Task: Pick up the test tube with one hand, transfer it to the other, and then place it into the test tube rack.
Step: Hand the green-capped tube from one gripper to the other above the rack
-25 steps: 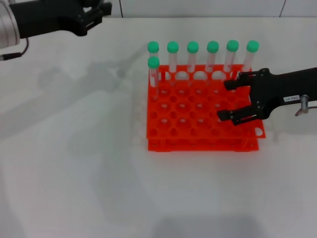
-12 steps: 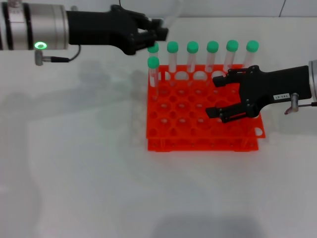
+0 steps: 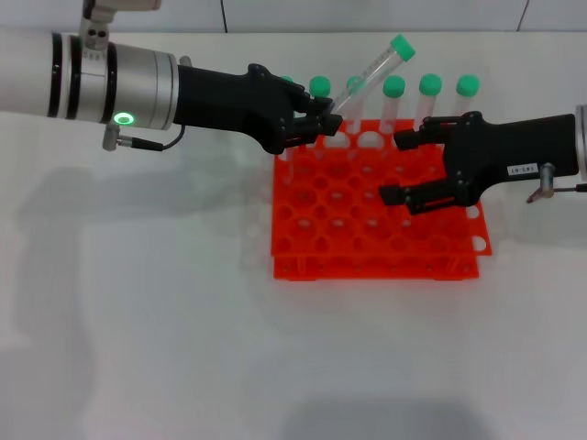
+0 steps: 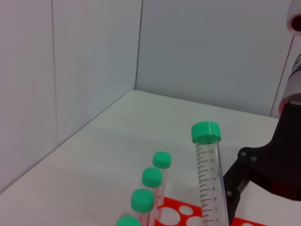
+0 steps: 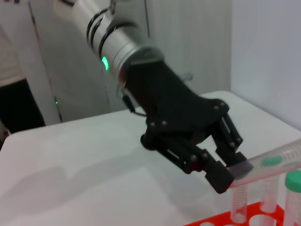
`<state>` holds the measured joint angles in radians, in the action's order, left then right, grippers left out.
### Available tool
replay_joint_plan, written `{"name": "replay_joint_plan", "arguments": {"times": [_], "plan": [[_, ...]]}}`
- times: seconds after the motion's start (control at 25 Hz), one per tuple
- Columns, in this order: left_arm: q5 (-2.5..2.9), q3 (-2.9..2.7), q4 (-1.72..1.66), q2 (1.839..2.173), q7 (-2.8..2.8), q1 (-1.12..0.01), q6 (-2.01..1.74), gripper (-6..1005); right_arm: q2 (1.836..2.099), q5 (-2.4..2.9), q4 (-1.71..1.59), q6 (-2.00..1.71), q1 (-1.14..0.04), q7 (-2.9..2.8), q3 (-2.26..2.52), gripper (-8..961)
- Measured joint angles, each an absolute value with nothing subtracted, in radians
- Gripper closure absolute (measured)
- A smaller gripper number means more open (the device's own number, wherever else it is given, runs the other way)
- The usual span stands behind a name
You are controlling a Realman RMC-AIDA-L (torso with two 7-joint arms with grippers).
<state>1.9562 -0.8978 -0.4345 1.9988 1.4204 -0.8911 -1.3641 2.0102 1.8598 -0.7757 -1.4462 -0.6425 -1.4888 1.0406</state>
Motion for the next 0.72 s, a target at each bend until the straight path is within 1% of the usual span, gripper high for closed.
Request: {"name": "replay_joint_plan", "arguments": {"times": [0.24,0.4,0.48,0.64,0.72], "plan": [[1.955,-0.899,-0.436,2.004,1.410,-0.886,-1.358,775,2.008,1.855,-0.777,-1.443,-0.643,-1.556,0.935,83],[1.954,-0.899,-0.442,2.008,1.406,-0.883,-1.358,773,1.990,1.854,-0.779,-1.442,-0.650,-1.605,0.881,83],[1.951,-0.898,-0.442,2.008,1.402,-0.883,-1.358,772,1.987,1.853,-0.779,-1.438,-0.651,-1.619,0.858,83],[1.940,-0.893,-0.444,2.012,1.382,-0.882,-1.355,769,2.005,1.838,-0.749,-1.412,-0.652,-1.618,0.807,83],[1.935,-0.893,-0.444,2.013,1.379,-0.882,-1.353,768,2.009,1.801,-0.714,-1.405,-0.655,-1.604,0.804,83]]}}
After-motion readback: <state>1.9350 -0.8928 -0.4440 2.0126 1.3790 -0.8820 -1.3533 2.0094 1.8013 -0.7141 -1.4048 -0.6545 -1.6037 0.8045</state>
